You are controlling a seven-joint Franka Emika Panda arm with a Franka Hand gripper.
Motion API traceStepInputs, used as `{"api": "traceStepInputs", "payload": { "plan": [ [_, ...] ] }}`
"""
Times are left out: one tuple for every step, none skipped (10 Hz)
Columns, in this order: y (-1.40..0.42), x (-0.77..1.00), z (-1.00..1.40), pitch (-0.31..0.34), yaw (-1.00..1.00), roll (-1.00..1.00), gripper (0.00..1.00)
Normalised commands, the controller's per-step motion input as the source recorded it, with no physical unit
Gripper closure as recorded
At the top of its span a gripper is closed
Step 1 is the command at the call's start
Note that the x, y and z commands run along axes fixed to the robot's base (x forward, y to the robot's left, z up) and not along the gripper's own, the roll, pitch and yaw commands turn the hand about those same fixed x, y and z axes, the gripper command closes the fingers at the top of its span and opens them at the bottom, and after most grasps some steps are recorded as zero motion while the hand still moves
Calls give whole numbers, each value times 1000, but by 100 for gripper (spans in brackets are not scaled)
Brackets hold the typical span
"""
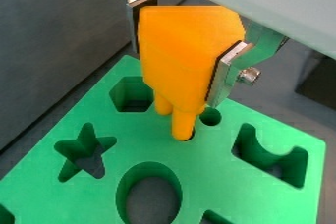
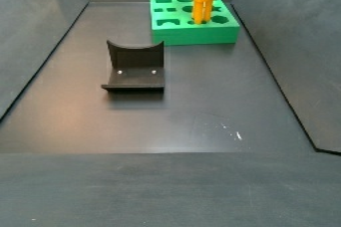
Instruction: Insert the 3 prong object.
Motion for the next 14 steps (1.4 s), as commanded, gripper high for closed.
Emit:
{"api": "traceStepInputs", "payload": {
  "plan": [
    [120, 237, -211, 120, -726, 0, 100],
    [174, 203, -246, 133, -743, 0, 100],
    [203, 77, -274, 157, -800, 0, 100],
    [120, 0, -254, 161, -866, 0, 100],
    [0, -26, -243, 143, -980, 0, 100],
    [0, 0, -311, 81, -1000, 0, 100],
    [0, 0, -351, 36, -1000, 0, 100],
    [0, 140, -131, 11, -669, -36, 100],
    [23, -14, -46, 0, 0, 0, 100],
    [0, 0, -240, 0, 0, 0, 100],
    [-49, 51, -346, 0, 180, -94, 100],
    [-9, 146, -354, 0, 186, -104, 100],
    [-34, 166, -286, 0, 31, -63, 100],
    [-63, 11, -220, 0, 0, -137, 100]
  ]
}}
